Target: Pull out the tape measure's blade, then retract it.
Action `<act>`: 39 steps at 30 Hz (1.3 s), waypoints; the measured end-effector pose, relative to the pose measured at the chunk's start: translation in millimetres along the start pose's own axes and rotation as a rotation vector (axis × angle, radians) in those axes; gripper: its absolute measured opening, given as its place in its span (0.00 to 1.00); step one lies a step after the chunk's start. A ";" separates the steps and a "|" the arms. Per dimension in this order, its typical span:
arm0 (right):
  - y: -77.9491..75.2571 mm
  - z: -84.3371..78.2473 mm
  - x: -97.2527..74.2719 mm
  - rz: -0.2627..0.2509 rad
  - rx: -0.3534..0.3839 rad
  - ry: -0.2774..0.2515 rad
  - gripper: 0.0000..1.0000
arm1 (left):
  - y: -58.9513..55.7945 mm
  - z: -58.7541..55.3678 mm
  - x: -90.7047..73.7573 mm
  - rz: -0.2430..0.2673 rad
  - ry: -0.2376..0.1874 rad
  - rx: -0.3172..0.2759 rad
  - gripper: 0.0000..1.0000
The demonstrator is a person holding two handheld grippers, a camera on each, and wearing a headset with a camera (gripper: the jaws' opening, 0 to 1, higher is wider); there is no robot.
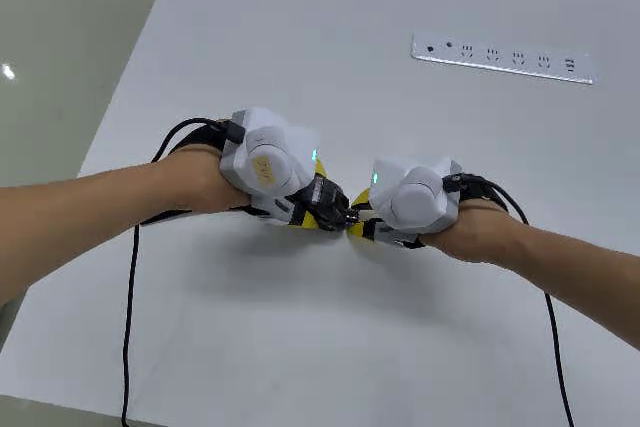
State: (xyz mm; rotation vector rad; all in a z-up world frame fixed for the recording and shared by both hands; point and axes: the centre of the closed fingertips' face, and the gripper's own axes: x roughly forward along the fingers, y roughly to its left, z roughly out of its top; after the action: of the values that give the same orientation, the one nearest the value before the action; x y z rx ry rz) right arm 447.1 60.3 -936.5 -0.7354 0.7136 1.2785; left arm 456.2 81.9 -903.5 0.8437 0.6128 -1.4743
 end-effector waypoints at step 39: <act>3.4 -3.4 -2.4 0.033 -0.082 -0.008 0.13 | -5.2 4.1 -0.2 -0.013 0.011 -0.021 0.33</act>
State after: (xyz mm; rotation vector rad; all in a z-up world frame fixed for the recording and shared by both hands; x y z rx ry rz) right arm 443.2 56.5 -936.9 -0.7871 0.6724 1.3459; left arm 450.5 79.2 -901.4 0.8338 0.6419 -1.4735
